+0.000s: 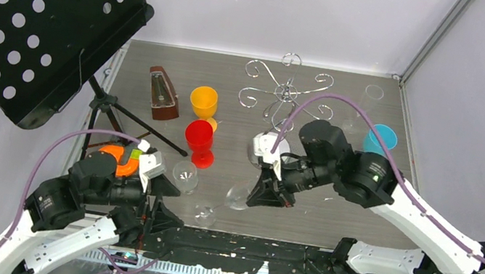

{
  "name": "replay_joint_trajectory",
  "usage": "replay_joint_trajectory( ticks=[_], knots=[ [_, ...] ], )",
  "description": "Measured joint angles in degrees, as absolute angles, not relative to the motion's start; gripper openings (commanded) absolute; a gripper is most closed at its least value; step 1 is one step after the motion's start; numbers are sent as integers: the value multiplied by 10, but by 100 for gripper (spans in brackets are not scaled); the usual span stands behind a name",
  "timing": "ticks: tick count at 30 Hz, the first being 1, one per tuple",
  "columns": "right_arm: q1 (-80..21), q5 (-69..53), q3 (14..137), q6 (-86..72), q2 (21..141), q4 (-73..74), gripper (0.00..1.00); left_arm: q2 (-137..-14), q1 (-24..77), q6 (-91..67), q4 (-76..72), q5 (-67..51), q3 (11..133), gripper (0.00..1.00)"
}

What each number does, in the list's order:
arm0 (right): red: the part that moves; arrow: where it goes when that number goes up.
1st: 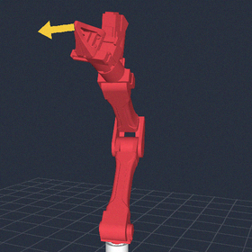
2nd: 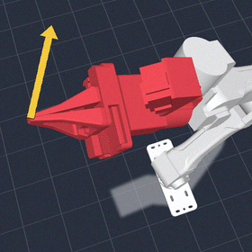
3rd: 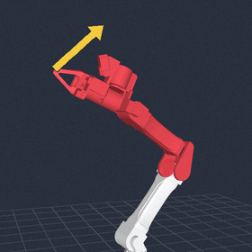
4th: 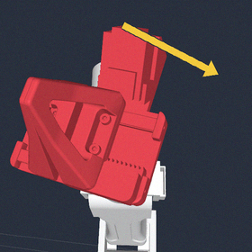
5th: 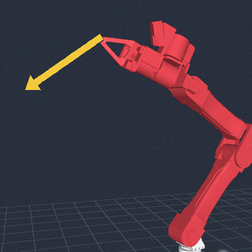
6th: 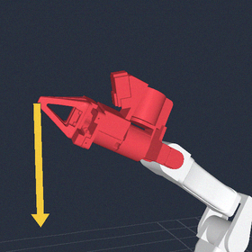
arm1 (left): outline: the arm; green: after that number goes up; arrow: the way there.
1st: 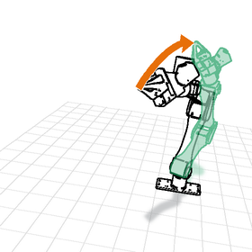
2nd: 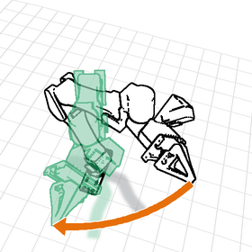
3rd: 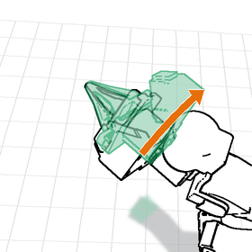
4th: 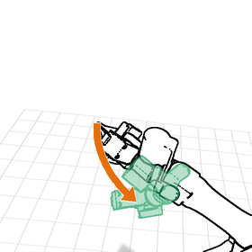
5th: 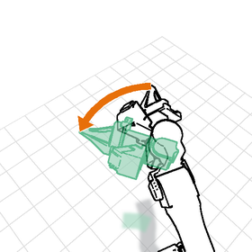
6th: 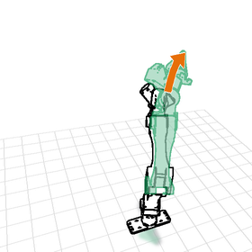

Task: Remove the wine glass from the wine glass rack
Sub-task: Place the wine glass at the center of the board.

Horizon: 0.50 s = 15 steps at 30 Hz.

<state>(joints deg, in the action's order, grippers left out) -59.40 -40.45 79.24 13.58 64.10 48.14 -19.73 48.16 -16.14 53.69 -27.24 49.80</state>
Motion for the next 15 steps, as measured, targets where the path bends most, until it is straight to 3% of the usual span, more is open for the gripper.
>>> replay_joint_trajectory(
  ticks=[15],
  knots=[
    [-577, -146, 853, 42, 604, 655, 6, -302, 481, -191, 494, -182, 528, 88]
  ],
)
